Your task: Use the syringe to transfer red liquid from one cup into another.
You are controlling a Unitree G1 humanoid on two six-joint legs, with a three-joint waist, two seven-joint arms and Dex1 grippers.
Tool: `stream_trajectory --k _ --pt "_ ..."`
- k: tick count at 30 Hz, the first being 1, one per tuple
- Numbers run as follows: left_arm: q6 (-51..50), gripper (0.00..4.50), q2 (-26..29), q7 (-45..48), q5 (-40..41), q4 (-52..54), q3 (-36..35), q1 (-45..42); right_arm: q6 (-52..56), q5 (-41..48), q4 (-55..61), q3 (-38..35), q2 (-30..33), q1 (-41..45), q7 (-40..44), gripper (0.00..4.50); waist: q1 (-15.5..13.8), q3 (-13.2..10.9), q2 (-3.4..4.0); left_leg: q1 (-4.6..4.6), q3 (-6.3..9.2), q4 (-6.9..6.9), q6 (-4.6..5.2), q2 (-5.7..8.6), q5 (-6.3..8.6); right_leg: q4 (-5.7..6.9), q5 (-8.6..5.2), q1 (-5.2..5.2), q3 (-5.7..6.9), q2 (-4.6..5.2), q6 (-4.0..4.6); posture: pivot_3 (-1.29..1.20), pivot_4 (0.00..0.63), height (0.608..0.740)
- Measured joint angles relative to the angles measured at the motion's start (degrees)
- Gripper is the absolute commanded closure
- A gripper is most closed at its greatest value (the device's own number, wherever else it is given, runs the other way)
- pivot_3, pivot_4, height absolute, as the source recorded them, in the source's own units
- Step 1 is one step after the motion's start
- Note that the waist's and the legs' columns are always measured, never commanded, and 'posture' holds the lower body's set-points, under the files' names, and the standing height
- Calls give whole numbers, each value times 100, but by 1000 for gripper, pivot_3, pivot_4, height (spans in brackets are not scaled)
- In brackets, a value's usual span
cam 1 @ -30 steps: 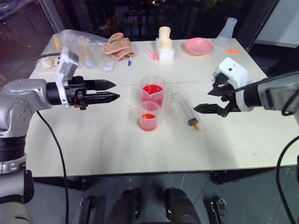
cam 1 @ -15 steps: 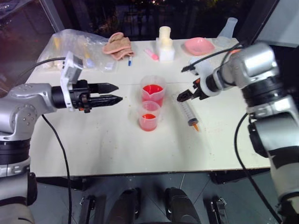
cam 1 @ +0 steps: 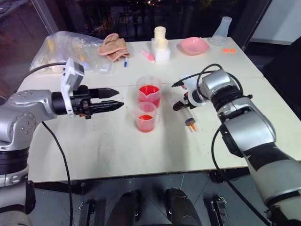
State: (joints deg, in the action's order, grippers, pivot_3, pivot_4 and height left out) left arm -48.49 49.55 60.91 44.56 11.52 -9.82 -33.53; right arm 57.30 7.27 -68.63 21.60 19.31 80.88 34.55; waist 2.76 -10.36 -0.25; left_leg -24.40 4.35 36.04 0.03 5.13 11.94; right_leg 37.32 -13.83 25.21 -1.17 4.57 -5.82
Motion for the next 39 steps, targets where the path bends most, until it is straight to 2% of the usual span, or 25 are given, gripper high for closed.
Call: stream_trajectory --k 4,5,8,11,12,19,24,27,30,33,37,39 --pt "0 1757 12 -18 -1 44 -13 47 -306 -322 -281 -148 -173 68 14 52 5 0 0 1 1 0 -1 0 -1 1 1 0 0 -2 1 0 150 740" --pt "0 1757 26 -20 -1 52 -14 72 -335 -413 -323 -165 -209 90 38 280 7 0 0 1 1 0 -2 0 -1 1 1 0 0 -2 1 0 150 740" --pt "0 1757 42 -36 -1 62 -22 126 -406 -611 -420 -239 -280 129 100 1350 6 0 1 1 2 -1 -2 0 -1 2 1 0 0 -2 1 0 150 740" --pt "3 1757 68 -59 -3 63 -25 126 -429 -773 -451 -290 -330 149 237 2921 2 0 1 1 3 -1 -3 0 -1 1 1 -1 0 -2 1 0 150 740" --pt "4 1757 83 -69 -4 63 -25 126 -430 -829 -459 -293 -342 161 270 3105 1 0 1 1 3 -1 -3 0 -1 1 1 0 0 -2 1 0 150 740" --pt "32 1757 89 -67 -14 -22 1 -66 -401 -1046 -465 -515 -309 166 401 3108 -10 0 1 1 4 0 -3 1 -1 1 1 0 1 -1 2 0 150 740" --pt "46 1757 52 -50 -6 -342 -11 -473 -909 -1099 168 -641 153 189 628 3108 -17 -1 3 -1 3 -2 -3 6 0 -1 1 1 5 -4 1 0 150 740" --pt "39 1757 -131 -72 42 -758 -21 -917 -1147 -1034 1373 -1017 613 -35 493 3108 -33 -2 3 -9 12 4 -3 5 -1 1 1 5 12 -3 1 0 150 740" --pt "59 1757 -131 -36 31 -1091 -44 -1346 -2090 -1046 3241 -1508 1047 -670 -58 3108 -33 -2 3 -7 6 -1 -4 7 0 -1 0 4 12 2 -2 0 150 740" --pt "66 1757 -275 51 -17 -1533 13 -1797 -2442 -666 4493 -2363 686 -1042 -684 3108 23 -2 2 -5 -2 -2 -7 -3 -3 12 1 13 3 -3 -1 0 150 740" --pt "52 1757 -470 157 -14 -2050 18 -2676 -3107 507 5675 -3456 -636 -1163 -1430 3108 91 -1 1 -1 4 1 -12 -5 -7 35 1 15 2 -2 0 0 150 740" --pt "57 1757 -466 255 -32 -2221 18 -2949 -3379 825 5960 -3596 -1004 -1217 -1636 3108 87 0 1 4 6 3 -11 0 -6 36 1 9 3 2 0 0 150 740"
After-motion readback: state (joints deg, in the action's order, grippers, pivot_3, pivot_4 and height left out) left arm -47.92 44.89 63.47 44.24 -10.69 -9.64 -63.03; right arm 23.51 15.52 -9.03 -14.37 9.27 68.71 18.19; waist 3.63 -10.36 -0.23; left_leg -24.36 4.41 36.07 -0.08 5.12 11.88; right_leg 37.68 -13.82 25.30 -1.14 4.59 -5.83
